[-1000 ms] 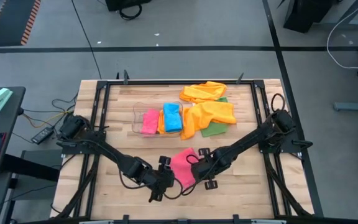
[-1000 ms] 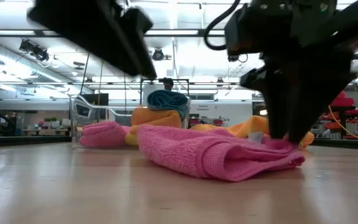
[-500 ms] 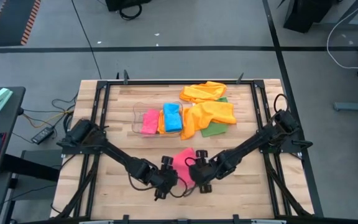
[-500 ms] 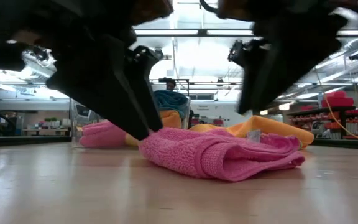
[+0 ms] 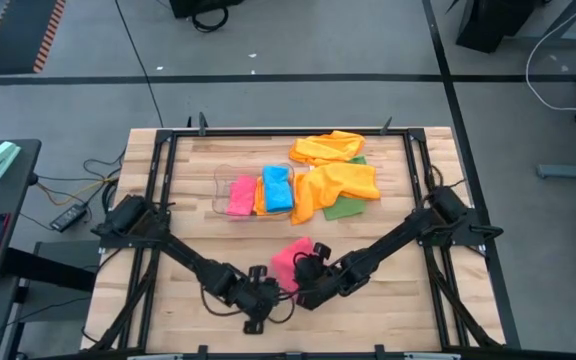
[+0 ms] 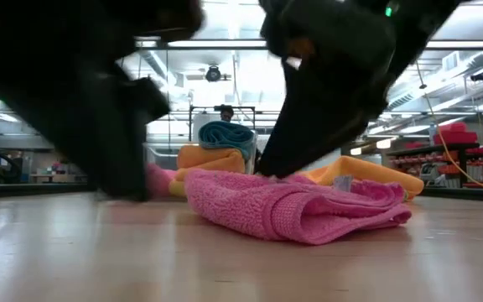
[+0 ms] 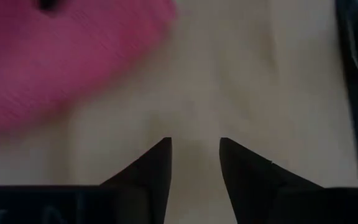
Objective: Fold microfiber towels
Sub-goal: Fold the pink microfiber cloth
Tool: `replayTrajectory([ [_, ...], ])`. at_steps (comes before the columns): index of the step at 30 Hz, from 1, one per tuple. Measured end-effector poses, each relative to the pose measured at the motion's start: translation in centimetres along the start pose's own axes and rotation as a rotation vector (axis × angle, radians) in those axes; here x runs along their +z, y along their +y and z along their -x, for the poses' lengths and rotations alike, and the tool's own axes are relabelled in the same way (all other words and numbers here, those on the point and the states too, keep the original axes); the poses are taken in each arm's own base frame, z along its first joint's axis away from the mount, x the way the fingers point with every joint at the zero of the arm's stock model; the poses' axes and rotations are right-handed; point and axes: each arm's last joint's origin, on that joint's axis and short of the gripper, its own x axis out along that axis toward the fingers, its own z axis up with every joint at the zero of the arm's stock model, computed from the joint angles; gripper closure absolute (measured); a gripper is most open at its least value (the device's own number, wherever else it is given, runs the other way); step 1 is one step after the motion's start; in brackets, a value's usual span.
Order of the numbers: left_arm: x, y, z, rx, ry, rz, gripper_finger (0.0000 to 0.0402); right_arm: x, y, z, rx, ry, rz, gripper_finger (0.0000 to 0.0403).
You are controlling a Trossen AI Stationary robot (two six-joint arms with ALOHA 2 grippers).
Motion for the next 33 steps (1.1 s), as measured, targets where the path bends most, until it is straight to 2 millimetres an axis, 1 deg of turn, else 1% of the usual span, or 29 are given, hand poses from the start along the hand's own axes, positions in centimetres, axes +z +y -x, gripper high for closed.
replayTrajectory([
  [5, -1.1, -1.7, 0.3, -0.056, 0.033, -0.042, 0.0275, -1.5, 0.1, -1.8, 0.0, 0.072, 0.059, 0.0188],
  [7, -1.2, -1.9, 0.4, -0.06, 0.034, -0.046, 0.0281, -1.7, 0.2, -2.0, 0.019, 0.092, 0.096, 0.018],
  [9, -1.1, -1.9, 0.4, -0.063, 0.023, -0.043, 0.0286, -1.7, 0.2, -2.1, 0.053, 0.118, 0.173, 0.0171],
  [13, -0.7, -1.5, 0.3, -0.064, 0.008, -0.026, 0.0294, -1.6, 0.5, -1.6, 0.191, 0.168, 0.473, 0.0163],
  [16, -0.3, -1.4, 0.2, -0.074, -0.018, -0.013, 0.0298, -1.5, 0.5, -1.4, 0.335, 0.202, 0.678, 0.0171],
  [19, 0.2, -1.4, 0.2, -0.09, -0.058, -0.014, 0.0299, -1.3, 0.2, -1.6, 0.464, 0.211, 0.87, 0.0179],
  [22, 0.6, -1.5, 0.3, -0.103, -0.1, -0.025, 0.0297, -1.1, -0.5, -1.9, 0.5, 0.205, 1.006, 0.0182],
  [25, 0.8, -1.6, 0.3, -0.114, -0.122, -0.024, 0.0297, -0.1, -1.1, -1.4, 0.49, 0.19, 1.004, 0.018],
  [27, 0.9, -1.6, 0.3, -0.106, -0.135, -0.043, 0.0297, 0.3, -1.6, -0.5, 0.458, 0.197, 0.992, 0.0179],
  [29, 0.9, -1.6, 0.3, -0.081, -0.154, -0.068, 0.0297, 1.2, -1.7, 0.9, 0.444, 0.16, 0.975, 0.0179],
  [31, 1.0, -1.6, 0.3, -0.045, -0.177, -0.093, 0.0297, 2.0, -1.3, 2.7, 0.422, 0.104, 0.945, 0.0179],
  [33, 1.1, -1.4, 0.4, 0.002, -0.201, -0.117, 0.0295, 2.1, -0.8, 3.7, 0.4, 0.083, 0.877, 0.0179],
])
